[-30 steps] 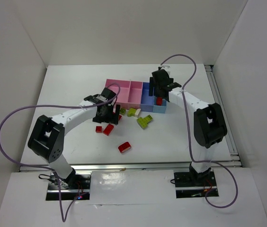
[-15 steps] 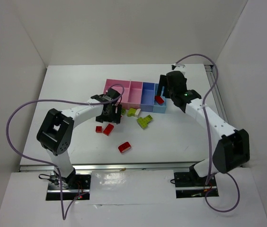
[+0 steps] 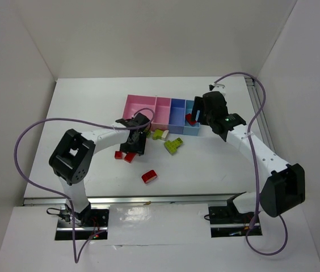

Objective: Sort the legos into containers by color

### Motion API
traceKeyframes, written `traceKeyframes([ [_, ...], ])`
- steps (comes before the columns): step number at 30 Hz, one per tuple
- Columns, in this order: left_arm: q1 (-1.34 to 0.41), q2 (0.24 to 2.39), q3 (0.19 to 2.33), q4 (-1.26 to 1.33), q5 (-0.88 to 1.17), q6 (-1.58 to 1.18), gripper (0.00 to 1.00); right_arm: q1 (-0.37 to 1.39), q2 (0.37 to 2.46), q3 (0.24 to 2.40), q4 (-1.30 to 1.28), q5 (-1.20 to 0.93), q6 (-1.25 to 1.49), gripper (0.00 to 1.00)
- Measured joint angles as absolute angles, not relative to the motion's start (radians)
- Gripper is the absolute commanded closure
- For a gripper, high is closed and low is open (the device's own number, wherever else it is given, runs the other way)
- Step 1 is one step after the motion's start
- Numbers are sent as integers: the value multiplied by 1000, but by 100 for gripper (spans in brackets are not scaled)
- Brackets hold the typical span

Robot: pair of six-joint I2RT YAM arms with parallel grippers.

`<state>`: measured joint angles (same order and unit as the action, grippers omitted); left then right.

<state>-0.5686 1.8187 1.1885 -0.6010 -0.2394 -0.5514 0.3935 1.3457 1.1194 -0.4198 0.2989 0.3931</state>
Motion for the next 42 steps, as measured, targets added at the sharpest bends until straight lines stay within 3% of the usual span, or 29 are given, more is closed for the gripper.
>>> traceKeyframes([
  [6, -629, 1831, 1192, -605, -265, -579, 31, 393, 1346, 1119, -421, 299, 396, 16],
  [8, -638, 1831, 1192, -610, -270, -588, 39, 393, 1346, 1119, -422, 299, 396, 16],
  [12, -642, 1833, 1193, -621, -273, -607, 73, 393, 1347, 1119, -422, 296, 396, 16],
  [16, -643, 1834, 1209, -643, -232, -583, 85, 384, 1348, 1119, -421, 274, 396, 16],
  [22, -643, 1808, 1351, -694, -99, -522, 87, 333, 1360, 1119, -423, 244, 411, 16],
  [26, -644, 1818, 1588, -695, 12, -499, 100, 297, 1353, 1119, -420, 225, 444, 16],
  [28, -644, 1858, 1724, -678, 61, -496, 100, 280, 1343, 1118, -421, 221, 462, 16],
  [37, -644, 2282, 2267, -661, 270, -505, 100, 264, 1195, 1077, -427, 300, 555, 12],
  [42, -642, 2441, 2350, -625, 385, -543, 98, 264, 1122, 1036, -433, 343, 598, 12],
])
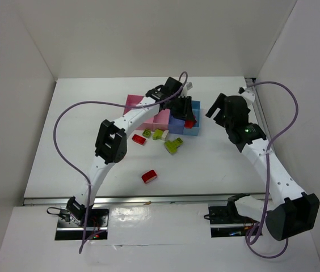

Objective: Sort the legos into containers by color

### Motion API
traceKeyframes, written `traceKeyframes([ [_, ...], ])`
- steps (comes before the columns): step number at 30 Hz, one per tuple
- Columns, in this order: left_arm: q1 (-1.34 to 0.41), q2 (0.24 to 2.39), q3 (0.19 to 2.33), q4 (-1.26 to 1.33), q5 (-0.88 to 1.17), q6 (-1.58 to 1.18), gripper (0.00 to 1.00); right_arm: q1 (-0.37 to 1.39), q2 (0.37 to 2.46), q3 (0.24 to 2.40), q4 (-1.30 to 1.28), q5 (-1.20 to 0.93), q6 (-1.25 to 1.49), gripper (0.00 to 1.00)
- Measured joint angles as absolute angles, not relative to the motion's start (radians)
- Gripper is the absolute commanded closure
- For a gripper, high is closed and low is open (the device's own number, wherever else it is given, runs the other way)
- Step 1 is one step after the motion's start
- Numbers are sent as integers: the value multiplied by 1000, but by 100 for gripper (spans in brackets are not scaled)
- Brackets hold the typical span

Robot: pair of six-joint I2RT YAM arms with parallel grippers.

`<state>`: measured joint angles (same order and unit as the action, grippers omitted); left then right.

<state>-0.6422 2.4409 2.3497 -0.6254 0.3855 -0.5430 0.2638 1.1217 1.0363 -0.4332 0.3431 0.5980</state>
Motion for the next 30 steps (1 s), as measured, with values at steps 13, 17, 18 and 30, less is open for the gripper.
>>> traceKeyframes([
  [13, -630, 2478, 2381, -516, 352, -591, 91, 274, 1101, 1031, -525, 390, 621, 12],
  [17, -625, 2508, 2401, -476, 336, -611, 47, 285, 1059, 1021, -554, 403, 635, 12],
  [18, -625, 2521, 2410, -466, 333, -611, 39, 288, 1051, 1019, -564, 405, 638, 12],
  [30, -617, 2482, 2388, -442, 332, -632, 3, 406, 1068, 996, -580, 412, 604, 12],
])
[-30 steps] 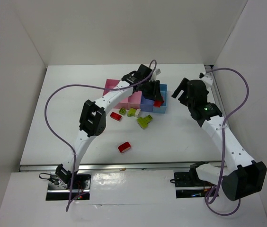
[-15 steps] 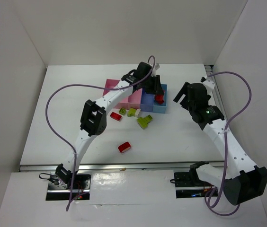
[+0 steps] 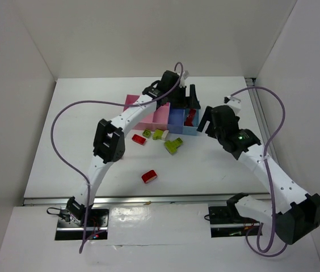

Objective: Sort the legos into containers by color

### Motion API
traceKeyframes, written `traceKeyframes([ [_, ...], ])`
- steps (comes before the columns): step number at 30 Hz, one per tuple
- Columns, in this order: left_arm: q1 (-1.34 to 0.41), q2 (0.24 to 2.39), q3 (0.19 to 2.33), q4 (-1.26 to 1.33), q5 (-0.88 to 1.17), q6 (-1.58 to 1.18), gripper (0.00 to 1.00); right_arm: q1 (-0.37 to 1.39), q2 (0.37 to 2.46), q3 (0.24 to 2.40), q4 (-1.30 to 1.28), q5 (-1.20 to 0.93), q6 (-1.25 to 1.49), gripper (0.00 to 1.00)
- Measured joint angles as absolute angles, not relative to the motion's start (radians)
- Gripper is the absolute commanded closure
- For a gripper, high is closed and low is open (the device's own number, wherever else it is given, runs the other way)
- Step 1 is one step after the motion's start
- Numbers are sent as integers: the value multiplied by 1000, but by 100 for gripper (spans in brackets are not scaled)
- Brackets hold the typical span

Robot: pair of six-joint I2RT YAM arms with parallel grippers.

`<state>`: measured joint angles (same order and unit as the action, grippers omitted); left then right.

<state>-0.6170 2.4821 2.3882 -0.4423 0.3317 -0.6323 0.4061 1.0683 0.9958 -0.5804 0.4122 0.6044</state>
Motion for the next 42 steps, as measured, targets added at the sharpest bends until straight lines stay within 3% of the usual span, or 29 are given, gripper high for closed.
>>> traceKeyframes([
  [10, -521, 2011, 2118, -555, 241, -579, 0, 728, 1178, 975, -510, 316, 480, 12],
  [16, -389, 1696, 1739, -608, 47, -612, 0, 963, 1403, 1019, -480, 235, 378, 9],
  [26, -265, 1558, 1278, -773, -71, -633, 0, 1121, 1671, 1145, -468, 57, 194, 6],
  [42, -243, 1506, 1245, -784, -47, -629, 0, 1135, 1744, 1192, -587, 146, 7, 5],
])
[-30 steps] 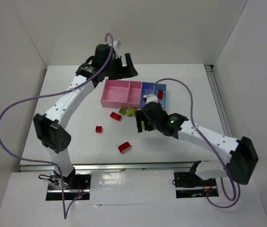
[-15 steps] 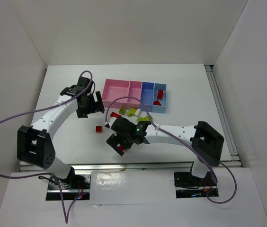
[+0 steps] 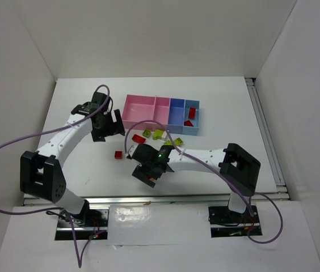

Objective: Sort the legos into containers by color

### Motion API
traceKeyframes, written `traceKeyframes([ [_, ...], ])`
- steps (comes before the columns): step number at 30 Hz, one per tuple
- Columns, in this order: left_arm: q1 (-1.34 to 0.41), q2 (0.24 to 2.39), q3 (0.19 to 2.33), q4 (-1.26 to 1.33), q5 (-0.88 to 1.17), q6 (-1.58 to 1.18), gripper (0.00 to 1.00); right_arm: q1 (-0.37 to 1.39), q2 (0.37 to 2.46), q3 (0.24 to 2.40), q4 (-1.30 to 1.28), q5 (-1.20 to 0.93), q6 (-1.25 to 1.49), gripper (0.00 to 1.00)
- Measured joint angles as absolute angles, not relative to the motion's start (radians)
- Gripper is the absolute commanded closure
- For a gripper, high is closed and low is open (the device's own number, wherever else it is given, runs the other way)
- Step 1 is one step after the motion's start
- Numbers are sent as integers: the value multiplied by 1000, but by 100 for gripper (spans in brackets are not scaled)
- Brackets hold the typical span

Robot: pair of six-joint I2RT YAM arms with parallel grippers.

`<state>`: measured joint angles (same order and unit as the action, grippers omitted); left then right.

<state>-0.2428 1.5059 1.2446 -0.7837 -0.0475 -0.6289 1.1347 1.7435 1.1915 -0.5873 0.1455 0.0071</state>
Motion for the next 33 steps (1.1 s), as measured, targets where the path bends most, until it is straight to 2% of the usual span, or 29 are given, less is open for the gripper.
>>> traceKeyframes([
  [14, -242, 1586, 1319, -781, -27, -603, 0, 1121, 1888, 1245, -534, 176, -78, 6],
  [18, -219, 1589, 1320, -783, -20, -602, 0, 1092, 1905, 1257, -488, 178, -84, 20],
  [19, -210, 1589, 1320, -783, -17, -602, 0, 1081, 1906, 1258, -477, 172, -83, 30],
  [23, -186, 1589, 1320, -783, -10, -602, 0, 1051, 1906, 1246, -457, 164, -72, 54],
  [25, -183, 1590, 1321, -783, -9, -602, 0, 1043, 1906, 1240, -452, 164, -57, 57],
  [28, -183, 1600, 1325, -783, -2, -602, 0, 1043, 1903, 1238, -453, 168, -37, 69],
  [33, -187, 1625, 1330, -783, 6, -602, 0, 1026, 1873, 1243, -474, 196, 9, 70],
])
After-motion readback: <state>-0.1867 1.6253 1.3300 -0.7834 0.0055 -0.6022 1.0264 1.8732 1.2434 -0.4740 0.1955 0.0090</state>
